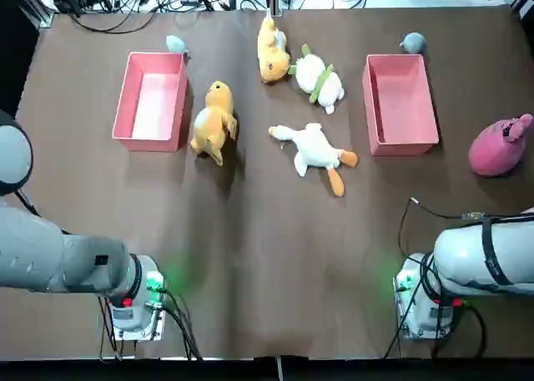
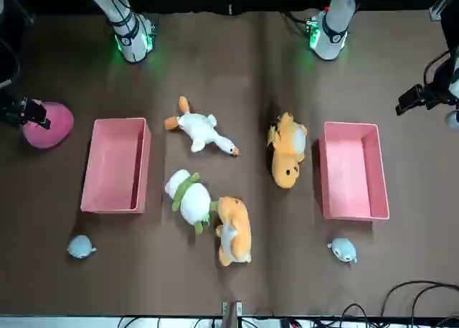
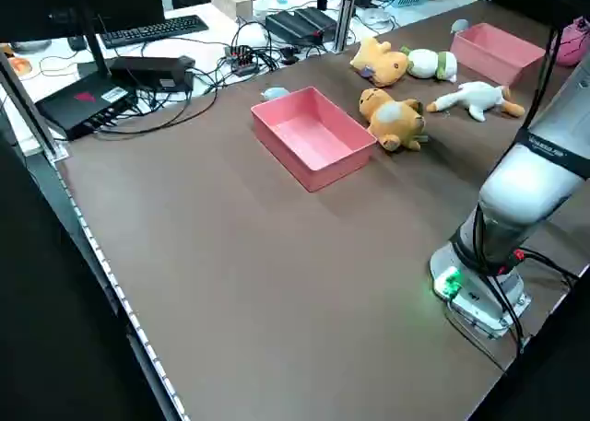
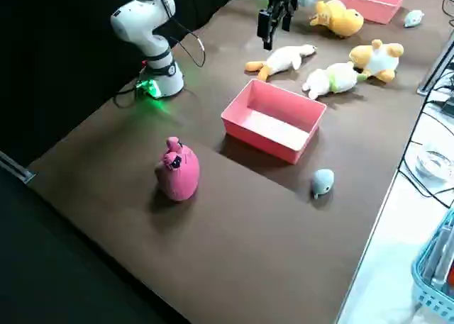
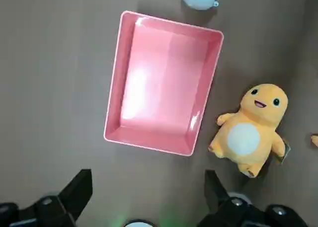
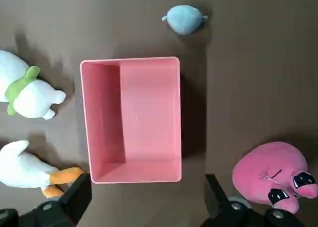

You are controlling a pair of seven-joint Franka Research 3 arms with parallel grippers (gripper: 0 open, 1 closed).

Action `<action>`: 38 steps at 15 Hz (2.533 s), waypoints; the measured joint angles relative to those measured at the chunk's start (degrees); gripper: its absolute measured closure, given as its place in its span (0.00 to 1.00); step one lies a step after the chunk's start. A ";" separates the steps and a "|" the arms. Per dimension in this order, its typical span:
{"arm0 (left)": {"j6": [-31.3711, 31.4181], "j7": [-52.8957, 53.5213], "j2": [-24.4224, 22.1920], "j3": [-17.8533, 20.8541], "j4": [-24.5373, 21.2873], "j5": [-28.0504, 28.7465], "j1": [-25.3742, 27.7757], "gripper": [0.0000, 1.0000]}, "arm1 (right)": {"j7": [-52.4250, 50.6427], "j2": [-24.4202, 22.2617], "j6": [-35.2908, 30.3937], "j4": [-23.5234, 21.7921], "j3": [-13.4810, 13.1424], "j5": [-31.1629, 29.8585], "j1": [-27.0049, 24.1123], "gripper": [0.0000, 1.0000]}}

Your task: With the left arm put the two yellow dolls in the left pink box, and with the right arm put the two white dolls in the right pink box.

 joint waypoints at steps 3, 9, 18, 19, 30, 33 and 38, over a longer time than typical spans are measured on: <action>0.00 0.00 0.00 -0.01 -0.09 0.00 0.00 0.00 | 0.00 0.00 -0.03 0.00 0.17 0.00 0.01 0.00; 0.00 0.00 0.03 -0.03 -0.66 0.00 0.01 0.00 | 0.00 0.00 -0.03 0.00 0.41 0.00 0.02 0.00; 3.31 -1.62 9.49 -1.12 -0.29 -0.02 -9.29 0.00 | -0.45 0.64 3.41 -0.12 1.06 0.51 1.09 0.00; 4.81 -2.00 10.46 -1.24 0.11 -0.02 -10.32 0.00 | -1.59 0.75 3.37 -0.28 1.14 0.52 1.15 0.00; 32.98 -6.85 22.16 -2.39 2.18 -9.29 -18.73 0.01 | -5.95 4.62 9.13 -3.84 1.60 0.79 13.98 0.00; 47.34 -7.60 29.16 -4.61 2.81 -9.70 -21.94 0.01 | -6.02 10.95 21.05 -7.19 1.67 0.79 20.50 0.00; 57.55 -8.78 38.66 -5.12 7.19 -9.70 -27.19 0.02 | -6.48 21.43 33.50 -7.84 1.68 0.72 28.97 0.00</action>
